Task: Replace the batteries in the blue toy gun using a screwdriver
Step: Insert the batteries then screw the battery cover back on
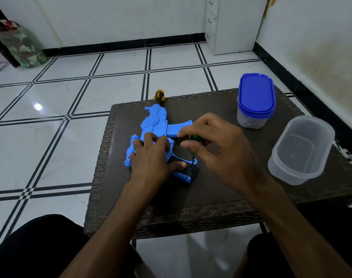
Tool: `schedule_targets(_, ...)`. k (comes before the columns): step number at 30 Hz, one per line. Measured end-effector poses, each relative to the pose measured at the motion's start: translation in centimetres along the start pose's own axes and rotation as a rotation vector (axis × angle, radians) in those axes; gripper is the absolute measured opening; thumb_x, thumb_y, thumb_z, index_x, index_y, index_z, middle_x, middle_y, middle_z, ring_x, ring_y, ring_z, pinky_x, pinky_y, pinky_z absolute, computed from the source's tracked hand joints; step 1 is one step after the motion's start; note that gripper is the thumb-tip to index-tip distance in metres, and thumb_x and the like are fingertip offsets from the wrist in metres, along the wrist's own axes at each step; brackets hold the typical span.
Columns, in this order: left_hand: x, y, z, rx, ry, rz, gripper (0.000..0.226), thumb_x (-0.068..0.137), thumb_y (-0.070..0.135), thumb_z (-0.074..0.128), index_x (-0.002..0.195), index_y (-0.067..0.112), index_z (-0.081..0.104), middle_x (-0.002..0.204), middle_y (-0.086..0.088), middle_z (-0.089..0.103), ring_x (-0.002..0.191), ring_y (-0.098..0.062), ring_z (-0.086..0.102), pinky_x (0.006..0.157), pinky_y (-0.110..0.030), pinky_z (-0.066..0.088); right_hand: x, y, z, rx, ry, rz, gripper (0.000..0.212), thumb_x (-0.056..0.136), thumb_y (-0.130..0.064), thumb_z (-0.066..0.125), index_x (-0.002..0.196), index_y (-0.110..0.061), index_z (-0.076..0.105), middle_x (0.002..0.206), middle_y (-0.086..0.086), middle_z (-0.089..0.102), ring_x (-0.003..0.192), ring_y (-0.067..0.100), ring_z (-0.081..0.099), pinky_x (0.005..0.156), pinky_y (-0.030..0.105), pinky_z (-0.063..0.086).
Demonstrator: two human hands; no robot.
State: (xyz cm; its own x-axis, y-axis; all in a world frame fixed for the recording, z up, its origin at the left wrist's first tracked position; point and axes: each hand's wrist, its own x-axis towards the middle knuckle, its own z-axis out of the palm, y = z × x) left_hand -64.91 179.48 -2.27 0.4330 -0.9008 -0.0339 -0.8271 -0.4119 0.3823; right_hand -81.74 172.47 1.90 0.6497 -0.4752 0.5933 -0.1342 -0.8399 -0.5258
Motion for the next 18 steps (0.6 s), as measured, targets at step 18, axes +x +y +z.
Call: schedule_targets(18, -0.06, -0.05, 0.08, -0.019, 0.016, 0.004, 0.053, 0.069, 0.057, 0.076, 0.104, 0.025, 0.052, 0.122, 0.000, 0.037, 0.116, -0.029, 0.031, 0.100, -0.050, 0.036, -0.31, -0.14, -0.08, 0.124, -0.069, 0.004, 0.036, 0.095, -0.005, 0.057, 0.131, -0.007, 0.062, 0.126, 0.004, 0.065, 0.119, 0.011, 0.060, 0.100, 0.023, 0.048)
